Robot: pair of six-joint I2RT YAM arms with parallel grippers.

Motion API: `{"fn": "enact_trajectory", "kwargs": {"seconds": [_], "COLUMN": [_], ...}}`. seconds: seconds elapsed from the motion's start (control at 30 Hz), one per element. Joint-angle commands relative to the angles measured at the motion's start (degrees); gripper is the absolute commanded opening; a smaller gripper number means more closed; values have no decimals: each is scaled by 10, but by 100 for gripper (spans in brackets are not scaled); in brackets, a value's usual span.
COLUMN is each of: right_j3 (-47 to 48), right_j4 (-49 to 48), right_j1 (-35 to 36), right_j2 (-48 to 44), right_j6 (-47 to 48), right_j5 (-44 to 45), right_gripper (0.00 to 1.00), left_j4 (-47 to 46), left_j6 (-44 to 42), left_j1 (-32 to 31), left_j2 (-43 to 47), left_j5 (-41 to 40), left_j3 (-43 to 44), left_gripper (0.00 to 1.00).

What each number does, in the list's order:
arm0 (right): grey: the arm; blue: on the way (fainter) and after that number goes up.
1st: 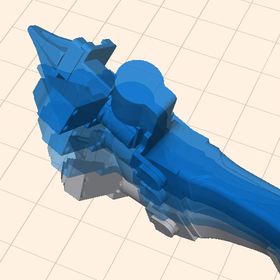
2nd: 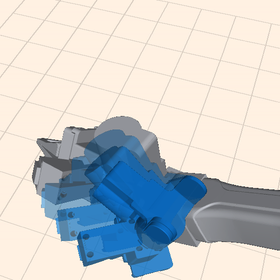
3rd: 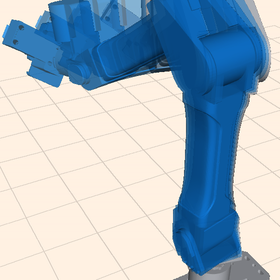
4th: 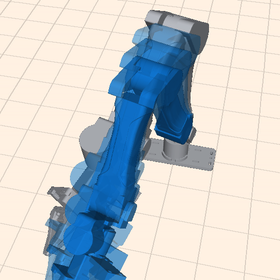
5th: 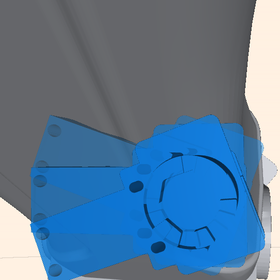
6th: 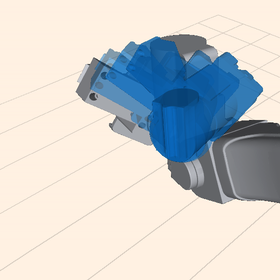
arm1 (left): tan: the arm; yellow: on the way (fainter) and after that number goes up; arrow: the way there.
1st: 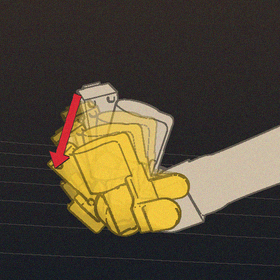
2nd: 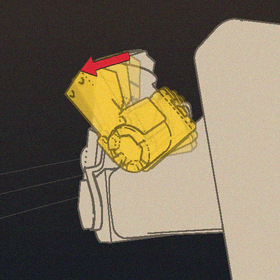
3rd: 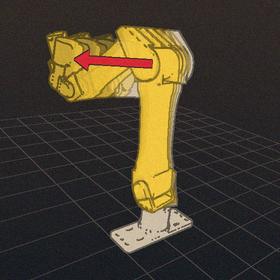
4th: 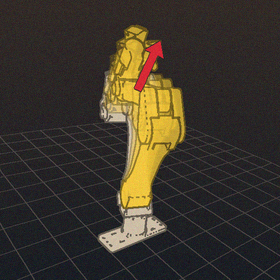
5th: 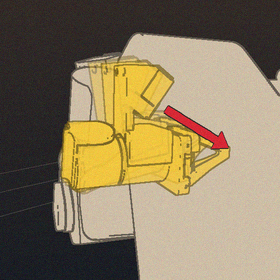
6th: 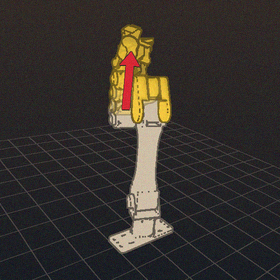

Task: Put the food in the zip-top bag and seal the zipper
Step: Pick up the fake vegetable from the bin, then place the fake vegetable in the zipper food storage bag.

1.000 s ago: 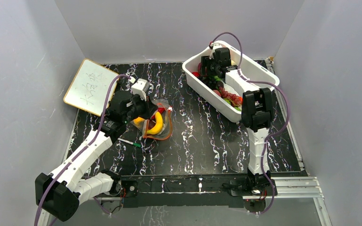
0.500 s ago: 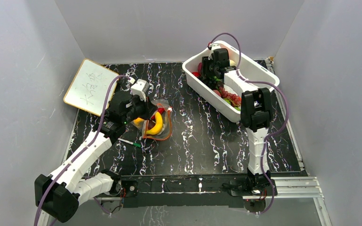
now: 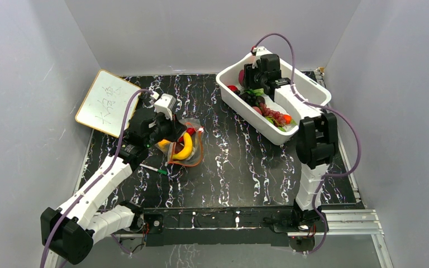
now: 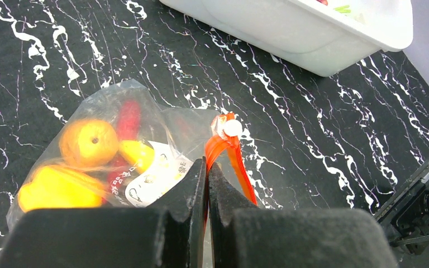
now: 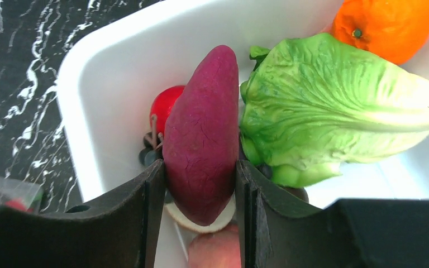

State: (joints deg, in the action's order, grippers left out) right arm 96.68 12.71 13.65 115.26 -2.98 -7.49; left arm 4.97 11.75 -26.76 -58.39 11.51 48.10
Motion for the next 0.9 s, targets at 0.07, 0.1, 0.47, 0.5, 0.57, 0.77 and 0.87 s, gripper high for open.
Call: {"fn": "enact_trajectory", "kwargs": {"seconds": [0.07, 0.1, 0.47, 0.5, 0.57, 0.77, 0.87], "right_j3": [-33, -37, -179, -188, -201, -223, -226], "right_j4": [29, 40, 64, 65, 72, 89, 96], "right_j1": [4, 7, 65, 78, 105, 186, 228], "right_j2": [-114, -127, -330, -344, -369, -406, -406], "right_j6": [-10, -17, -73, -79, -93, -123, -132], "right_j5": [-25, -23, -36, -37, -45, -55, -60], "right_gripper": [19, 19, 20, 20, 20, 20, 20], "left_j4": [-24, -22, -25, -25, -29, -42, -40], "left_j6": [10, 7, 9, 10, 13, 33, 39], "left_j1": [-1, -1, -1, -1, -2, -1, -2], "left_j2": [-1, -3, -34, -36, -39, -45, -48], "left_j5": [-2, -8, -14, -16, -21, -30, -36], "left_j3": [21, 26, 64, 64, 65, 67, 69], "left_gripper": [0, 0, 0, 0, 0, 0, 0]}}
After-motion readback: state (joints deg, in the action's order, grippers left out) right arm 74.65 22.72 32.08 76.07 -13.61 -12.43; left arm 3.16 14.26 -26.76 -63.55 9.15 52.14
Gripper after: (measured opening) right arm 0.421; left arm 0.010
